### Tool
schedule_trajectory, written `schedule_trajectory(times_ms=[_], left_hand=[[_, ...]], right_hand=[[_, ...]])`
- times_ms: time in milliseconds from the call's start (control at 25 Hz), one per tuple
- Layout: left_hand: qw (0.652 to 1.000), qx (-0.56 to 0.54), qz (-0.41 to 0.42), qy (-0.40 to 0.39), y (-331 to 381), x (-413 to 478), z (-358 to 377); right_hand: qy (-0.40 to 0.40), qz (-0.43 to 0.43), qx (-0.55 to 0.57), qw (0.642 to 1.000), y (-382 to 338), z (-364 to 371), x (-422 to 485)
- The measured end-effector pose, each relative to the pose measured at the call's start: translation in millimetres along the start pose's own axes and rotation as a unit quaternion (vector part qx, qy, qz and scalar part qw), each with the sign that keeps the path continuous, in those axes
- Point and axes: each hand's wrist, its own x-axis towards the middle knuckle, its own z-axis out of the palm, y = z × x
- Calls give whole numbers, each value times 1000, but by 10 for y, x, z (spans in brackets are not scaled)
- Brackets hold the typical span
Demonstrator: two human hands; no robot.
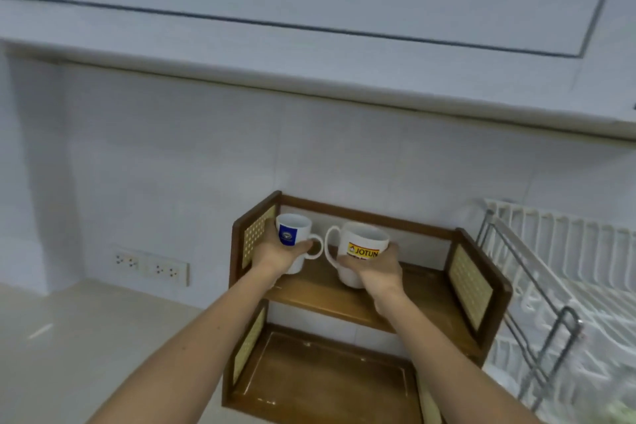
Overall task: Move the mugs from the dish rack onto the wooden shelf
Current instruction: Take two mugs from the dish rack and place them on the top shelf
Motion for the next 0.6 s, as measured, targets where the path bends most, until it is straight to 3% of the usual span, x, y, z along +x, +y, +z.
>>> schedule_trajectory(times_ms=[600], left_hand=[[999,16,28,-17,-126,129,32]], right_hand=[[-11,-48,-14,999,188,-4,83]])
